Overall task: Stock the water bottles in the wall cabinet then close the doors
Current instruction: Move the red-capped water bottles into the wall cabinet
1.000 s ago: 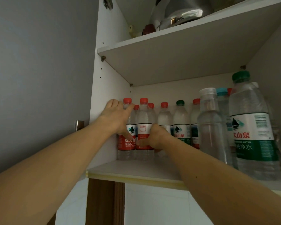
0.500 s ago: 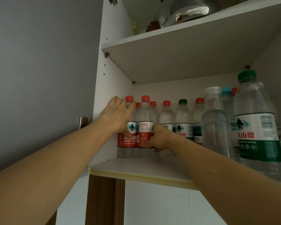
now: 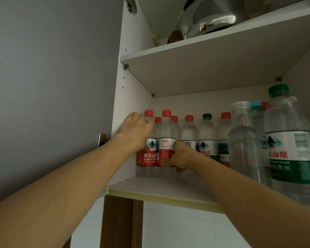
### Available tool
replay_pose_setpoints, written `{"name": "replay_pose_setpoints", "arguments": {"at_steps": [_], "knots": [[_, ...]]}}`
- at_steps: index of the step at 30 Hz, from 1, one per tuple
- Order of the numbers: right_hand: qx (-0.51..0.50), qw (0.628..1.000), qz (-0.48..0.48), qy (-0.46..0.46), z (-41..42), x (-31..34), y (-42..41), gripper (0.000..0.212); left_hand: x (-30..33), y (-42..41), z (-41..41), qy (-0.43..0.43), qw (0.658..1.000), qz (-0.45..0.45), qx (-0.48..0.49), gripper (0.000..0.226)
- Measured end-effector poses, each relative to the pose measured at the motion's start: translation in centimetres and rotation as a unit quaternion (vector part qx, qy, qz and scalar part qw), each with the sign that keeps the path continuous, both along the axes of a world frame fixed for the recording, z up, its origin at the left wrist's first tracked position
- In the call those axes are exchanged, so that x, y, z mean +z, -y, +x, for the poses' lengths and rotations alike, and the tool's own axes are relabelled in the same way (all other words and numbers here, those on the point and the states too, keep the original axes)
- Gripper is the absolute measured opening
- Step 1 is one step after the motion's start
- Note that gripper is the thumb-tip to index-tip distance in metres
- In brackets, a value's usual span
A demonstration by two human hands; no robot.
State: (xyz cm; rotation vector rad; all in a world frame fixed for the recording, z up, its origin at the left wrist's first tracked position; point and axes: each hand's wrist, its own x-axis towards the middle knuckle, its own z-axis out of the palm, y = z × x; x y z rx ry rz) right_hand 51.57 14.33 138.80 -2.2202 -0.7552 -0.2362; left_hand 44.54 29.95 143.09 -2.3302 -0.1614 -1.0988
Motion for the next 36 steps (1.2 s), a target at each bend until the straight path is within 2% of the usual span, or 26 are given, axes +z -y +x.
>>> {"name": "replay_pose_setpoints", "arguments": {"at_steps": [3,6,10,15,19,21,24,29,32,36], "knots": [[-0.006,0.999,0.031,0.021,-1.5,0.2,0.2,0.078,0.1,0.2,-1.4,0.018,0.998,-0.034,-0.052,0.082],[-0.046,0.989,0.067,0.121,-3.7,0.4,1.6,0.064,0.7,0.9,-3.1,0.070,0.983,-0.083,-0.145,0.061],[-0.052,0.965,0.088,0.242,-7.5,0.6,5.4,0.060,1.6,2.6,-4.9,0.139,0.935,-0.158,-0.286,0.051],[-0.094,0.899,0.002,0.427,-12.2,1.0,11.7,0.056,1.7,6.5,-6.2,0.165,0.864,-0.182,-0.439,0.038],[-0.174,0.843,-0.049,0.507,-14.3,0.6,16.8,0.054,0.6,11.5,-5.6,0.110,0.846,-0.167,-0.494,0.040],[-0.211,0.840,-0.066,0.496,-14.5,0.0,19.0,0.056,-0.4,14.0,-4.8,0.073,0.840,-0.182,-0.506,0.052],[-0.262,0.864,-0.066,0.425,-14.2,-0.9,21.3,0.067,-2.2,16.8,-3.5,0.011,0.818,-0.257,-0.514,0.076],[-0.274,0.925,0.009,0.263,-13.3,-2.0,23.0,0.090,-4.8,19.1,-1.4,-0.081,0.719,-0.429,-0.541,0.110],[-0.240,0.945,0.077,0.207,-12.4,-2.6,23.2,0.088,-5.7,19.5,-0.7,-0.070,0.694,-0.465,-0.546,0.111],[-0.224,0.948,0.124,0.188,-11.7,-3.0,22.9,0.075,-5.4,19.5,-0.1,-0.086,0.685,-0.480,-0.541,0.087]]}}
